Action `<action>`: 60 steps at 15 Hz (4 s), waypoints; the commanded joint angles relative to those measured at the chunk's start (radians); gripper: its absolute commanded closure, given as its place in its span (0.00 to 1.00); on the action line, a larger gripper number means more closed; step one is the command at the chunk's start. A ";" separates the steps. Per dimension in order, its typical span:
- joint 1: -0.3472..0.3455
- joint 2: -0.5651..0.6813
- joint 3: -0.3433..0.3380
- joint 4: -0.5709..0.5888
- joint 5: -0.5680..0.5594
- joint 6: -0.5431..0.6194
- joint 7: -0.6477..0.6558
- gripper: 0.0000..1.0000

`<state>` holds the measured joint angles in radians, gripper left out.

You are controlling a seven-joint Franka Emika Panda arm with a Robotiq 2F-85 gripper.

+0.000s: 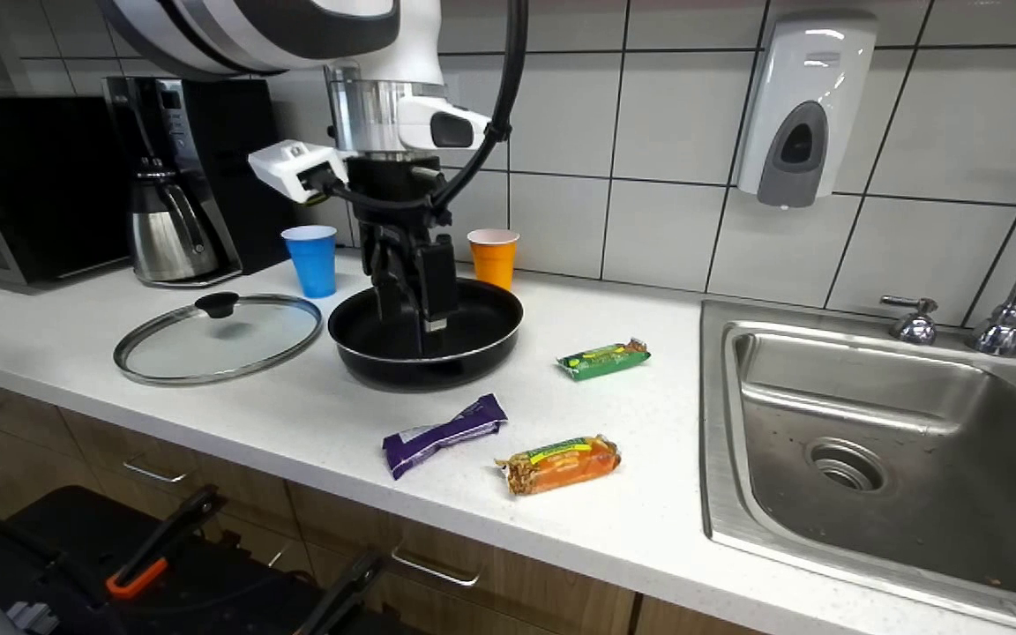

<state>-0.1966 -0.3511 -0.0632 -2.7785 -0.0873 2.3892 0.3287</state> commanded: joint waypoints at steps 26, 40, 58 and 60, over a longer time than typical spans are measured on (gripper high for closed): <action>-0.048 0.257 -0.056 0.015 -0.114 0.182 0.054 0.00; -0.019 0.409 -0.100 0.038 -0.101 0.346 0.031 0.00; 0.012 0.354 -0.129 0.024 -0.089 0.325 0.016 0.96; 0.009 0.335 -0.126 0.027 -0.070 0.315 -0.007 0.96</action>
<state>-0.1974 0.0442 -0.1771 -2.7459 -0.1747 2.7457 0.3541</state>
